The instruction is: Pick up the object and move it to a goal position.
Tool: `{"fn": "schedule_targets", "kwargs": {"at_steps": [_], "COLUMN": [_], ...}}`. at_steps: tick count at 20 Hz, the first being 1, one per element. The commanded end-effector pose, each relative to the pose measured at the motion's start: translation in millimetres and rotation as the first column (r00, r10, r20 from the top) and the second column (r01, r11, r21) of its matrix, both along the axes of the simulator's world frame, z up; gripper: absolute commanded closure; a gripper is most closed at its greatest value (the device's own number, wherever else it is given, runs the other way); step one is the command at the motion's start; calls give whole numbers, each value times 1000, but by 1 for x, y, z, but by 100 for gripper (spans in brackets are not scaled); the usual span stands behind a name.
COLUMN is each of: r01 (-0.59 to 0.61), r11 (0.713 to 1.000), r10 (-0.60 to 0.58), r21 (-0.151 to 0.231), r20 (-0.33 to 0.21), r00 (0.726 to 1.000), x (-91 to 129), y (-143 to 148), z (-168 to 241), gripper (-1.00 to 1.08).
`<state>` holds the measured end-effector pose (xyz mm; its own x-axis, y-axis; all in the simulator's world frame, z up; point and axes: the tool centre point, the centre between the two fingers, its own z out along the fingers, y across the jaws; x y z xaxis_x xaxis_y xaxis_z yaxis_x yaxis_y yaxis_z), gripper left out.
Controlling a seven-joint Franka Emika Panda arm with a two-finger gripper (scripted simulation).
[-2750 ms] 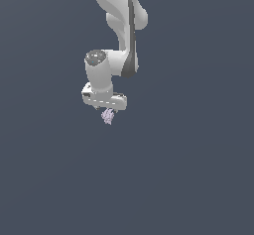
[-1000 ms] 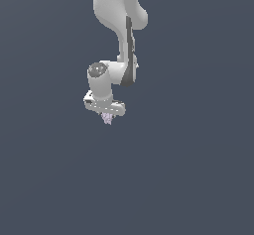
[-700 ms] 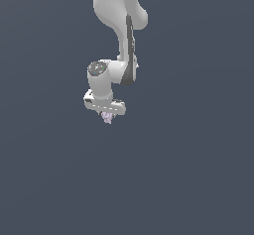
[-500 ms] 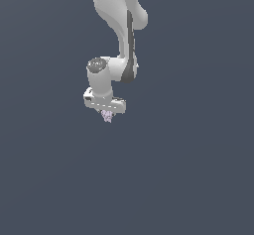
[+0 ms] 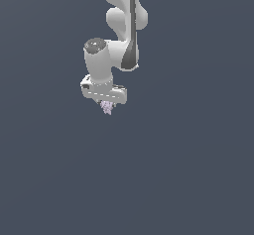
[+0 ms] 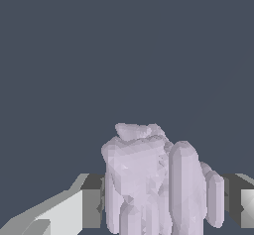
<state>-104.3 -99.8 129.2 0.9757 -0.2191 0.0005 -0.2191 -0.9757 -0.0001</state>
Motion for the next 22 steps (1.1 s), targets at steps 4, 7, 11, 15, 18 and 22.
{"fn": "schedule_targets", "kwargs": {"at_steps": [4, 7, 11, 15, 18, 22], "r01": [0, 0, 1, 1, 1, 1], "r11": [1000, 1000, 1000, 1000, 1000, 1000], "r10": [0, 0, -1, -1, -1, -1], "r21": [-1, -1, -1, -1, -1, -1], "r20": [0, 0, 0, 0, 0, 0], "r00": [1000, 1000, 1000, 1000, 1000, 1000], "x": [-4, -5, -8, -9, -11, -12], "y": [5, 8, 12, 15, 18, 22], "z": [56, 88, 129, 169, 200, 240], "gripper": [108, 108, 108, 108, 108, 108]}}
